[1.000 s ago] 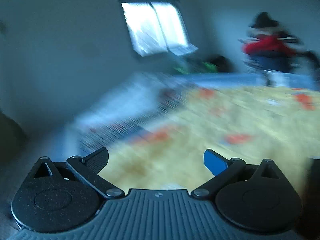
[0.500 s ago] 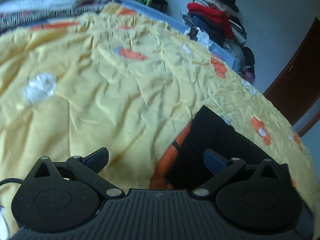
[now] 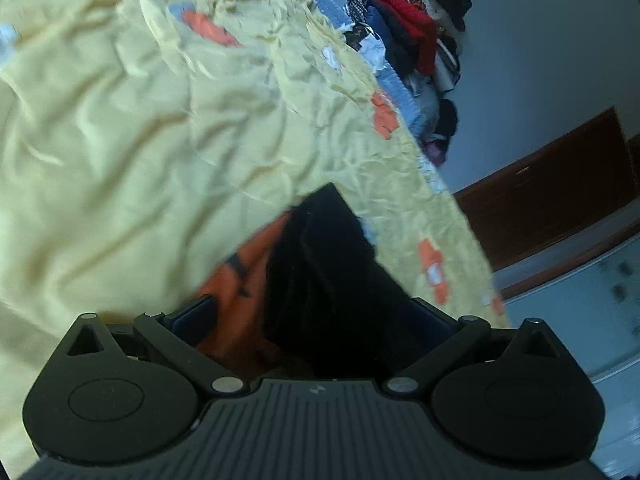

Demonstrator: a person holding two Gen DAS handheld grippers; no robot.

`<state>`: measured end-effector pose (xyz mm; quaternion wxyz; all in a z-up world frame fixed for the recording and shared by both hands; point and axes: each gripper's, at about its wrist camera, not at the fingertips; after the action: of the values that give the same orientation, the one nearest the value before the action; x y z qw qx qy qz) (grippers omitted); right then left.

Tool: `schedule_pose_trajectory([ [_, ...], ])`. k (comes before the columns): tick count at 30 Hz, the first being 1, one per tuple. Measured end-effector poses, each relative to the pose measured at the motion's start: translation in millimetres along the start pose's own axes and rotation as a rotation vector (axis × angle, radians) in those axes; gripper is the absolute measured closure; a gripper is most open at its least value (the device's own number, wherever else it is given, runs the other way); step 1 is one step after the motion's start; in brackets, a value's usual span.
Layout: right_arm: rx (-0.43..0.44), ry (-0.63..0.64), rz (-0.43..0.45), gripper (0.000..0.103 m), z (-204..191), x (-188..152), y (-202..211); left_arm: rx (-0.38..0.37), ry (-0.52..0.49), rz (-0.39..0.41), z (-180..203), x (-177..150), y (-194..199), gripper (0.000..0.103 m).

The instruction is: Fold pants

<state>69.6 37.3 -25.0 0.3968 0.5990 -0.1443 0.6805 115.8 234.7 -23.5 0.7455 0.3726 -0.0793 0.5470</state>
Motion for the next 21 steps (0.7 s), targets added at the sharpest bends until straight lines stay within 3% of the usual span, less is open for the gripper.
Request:
schedule_pose_trajectory([
  [2, -0.002, -0.036, 0.007, 0.093, 6.7, 1.0, 2.0, -0.012, 0.01, 0.002, 2.8, -3.6, -7.1, 0.018],
  [4, -0.002, -0.057, 0.004, 0.093, 10.0, 0.4, 3.4, -0.017, -0.001, -0.014, 6.5, -6.7, -14.0, 0.064],
  [7, 0.021, -0.08, -0.024, 0.093, 14.3, 0.1, -1.0, 0.002, -0.031, -0.023, 9.2, -10.2, -19.2, 0.079],
  [9, 0.058, -0.107, -0.027, 0.092, 20.1, 2.7, 6.2, 0.001, -0.068, -0.002, 10.6, -11.4, -16.2, 0.081],
  [12, 0.155, -0.268, 0.039, 0.092, 47.9, 12.5, 30.2, 0.006, -0.148, 0.033, 15.5, -15.1, -10.6, 0.081],
  [14, 0.108, -0.339, 0.054, 0.092, 71.4, 15.7, 33.9, 0.021, -0.218, 0.062, 23.5, -20.8, -8.4, 0.081],
  [17, -0.044, -0.304, -0.06, 0.092, 86.2, 4.9, 10.4, 0.035, -0.307, 0.105, 36.3, -29.1, -1.2, 0.082],
  [19, -0.033, -0.342, -0.102, 0.092, 89.1, -9.1, -6.6, 0.025, -0.35, 0.133, 45.5, -32.5, 7.6, 0.082],
  [21, 0.006, -0.45, -0.087, 0.092, 92.7, -17.9, -12.8, 0.009, -0.396, 0.157, 57.0, -36.2, 17.1, 0.082],
])
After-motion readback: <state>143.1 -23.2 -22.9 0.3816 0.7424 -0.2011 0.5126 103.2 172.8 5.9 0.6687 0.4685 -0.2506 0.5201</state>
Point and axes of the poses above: each gripper's, at about its wrist camera, not at the fingertips, and y roughly against the way its jaws point, z to its right, x to its top, and after that the axes turned 14 degrees about z, right-handed
